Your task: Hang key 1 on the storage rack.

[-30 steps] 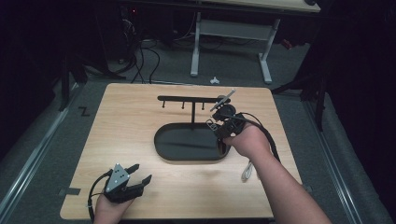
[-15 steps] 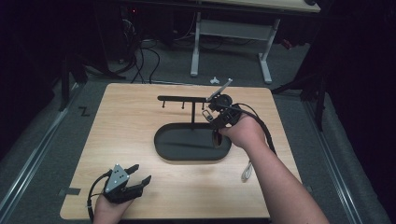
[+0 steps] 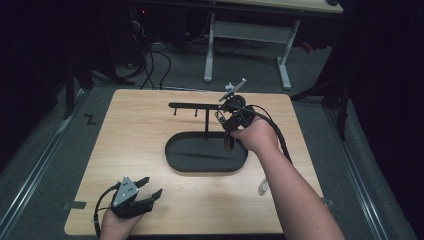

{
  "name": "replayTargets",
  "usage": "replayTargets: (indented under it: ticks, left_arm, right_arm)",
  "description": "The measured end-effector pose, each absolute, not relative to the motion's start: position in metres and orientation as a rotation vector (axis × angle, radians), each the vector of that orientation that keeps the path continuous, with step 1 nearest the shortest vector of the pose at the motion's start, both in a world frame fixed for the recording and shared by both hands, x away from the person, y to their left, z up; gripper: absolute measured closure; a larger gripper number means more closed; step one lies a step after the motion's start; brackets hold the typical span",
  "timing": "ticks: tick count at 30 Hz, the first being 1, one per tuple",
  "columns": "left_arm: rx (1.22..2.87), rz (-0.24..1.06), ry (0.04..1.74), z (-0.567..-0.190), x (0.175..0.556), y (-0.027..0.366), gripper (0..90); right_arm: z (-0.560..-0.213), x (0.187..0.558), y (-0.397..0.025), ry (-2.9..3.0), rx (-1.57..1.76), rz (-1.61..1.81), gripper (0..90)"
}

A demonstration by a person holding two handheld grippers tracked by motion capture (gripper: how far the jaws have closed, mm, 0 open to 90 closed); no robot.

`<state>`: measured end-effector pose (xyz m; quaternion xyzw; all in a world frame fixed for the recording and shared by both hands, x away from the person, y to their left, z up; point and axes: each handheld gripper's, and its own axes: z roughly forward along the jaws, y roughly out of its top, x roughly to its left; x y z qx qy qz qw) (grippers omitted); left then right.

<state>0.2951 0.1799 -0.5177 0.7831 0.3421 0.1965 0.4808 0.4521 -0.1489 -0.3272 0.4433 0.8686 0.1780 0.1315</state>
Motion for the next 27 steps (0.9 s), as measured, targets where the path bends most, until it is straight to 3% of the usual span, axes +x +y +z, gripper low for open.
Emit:
replayTargets:
  ticks: [27]
  left_arm:
    - [1.937,0.463,0.811,-0.519,0.295,0.177,36.4]
  right_arm:
    - [-0.351,0.470,-0.140,2.465,1.328,0.478,80.6]
